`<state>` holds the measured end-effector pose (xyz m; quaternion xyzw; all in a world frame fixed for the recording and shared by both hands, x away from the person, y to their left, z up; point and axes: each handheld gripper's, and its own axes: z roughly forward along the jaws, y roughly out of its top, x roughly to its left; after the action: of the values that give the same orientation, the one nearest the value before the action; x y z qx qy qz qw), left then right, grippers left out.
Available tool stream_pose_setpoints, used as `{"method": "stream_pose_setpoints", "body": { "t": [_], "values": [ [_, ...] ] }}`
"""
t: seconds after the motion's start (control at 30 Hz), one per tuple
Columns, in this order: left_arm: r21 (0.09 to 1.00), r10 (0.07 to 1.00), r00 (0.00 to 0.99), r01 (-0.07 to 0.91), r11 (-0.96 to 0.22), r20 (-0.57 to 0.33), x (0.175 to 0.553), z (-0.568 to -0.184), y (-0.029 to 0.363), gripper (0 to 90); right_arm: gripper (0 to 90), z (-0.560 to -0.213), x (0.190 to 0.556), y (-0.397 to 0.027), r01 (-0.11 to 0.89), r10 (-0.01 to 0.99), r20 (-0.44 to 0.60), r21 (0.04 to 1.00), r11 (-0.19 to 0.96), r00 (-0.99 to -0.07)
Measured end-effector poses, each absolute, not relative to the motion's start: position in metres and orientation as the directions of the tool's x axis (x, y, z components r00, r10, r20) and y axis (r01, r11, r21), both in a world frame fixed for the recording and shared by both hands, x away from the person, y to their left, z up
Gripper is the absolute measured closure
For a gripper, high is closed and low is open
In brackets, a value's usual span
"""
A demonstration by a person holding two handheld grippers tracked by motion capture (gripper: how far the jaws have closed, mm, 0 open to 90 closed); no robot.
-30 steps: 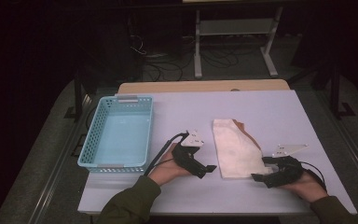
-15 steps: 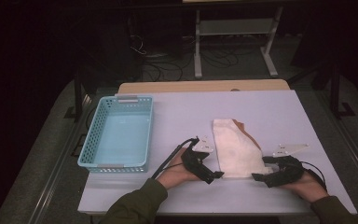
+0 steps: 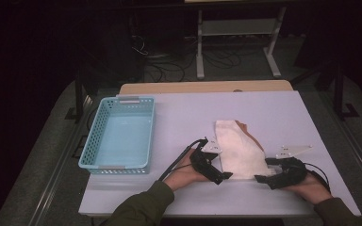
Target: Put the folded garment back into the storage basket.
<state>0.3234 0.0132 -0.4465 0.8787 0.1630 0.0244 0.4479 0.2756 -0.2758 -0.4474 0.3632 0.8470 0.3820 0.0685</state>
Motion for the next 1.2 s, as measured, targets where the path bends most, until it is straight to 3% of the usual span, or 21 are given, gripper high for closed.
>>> {"method": "stream_pose_setpoints", "body": {
  "t": [1.2],
  "values": [
    [0.808,0.362,0.927,0.284,-0.516,-0.094,0.355,-0.442,0.016,0.0,14.7,-0.446,0.276,-0.275,0.561,0.664,0.163,0.699,0.444,-0.729]
  ]
}}
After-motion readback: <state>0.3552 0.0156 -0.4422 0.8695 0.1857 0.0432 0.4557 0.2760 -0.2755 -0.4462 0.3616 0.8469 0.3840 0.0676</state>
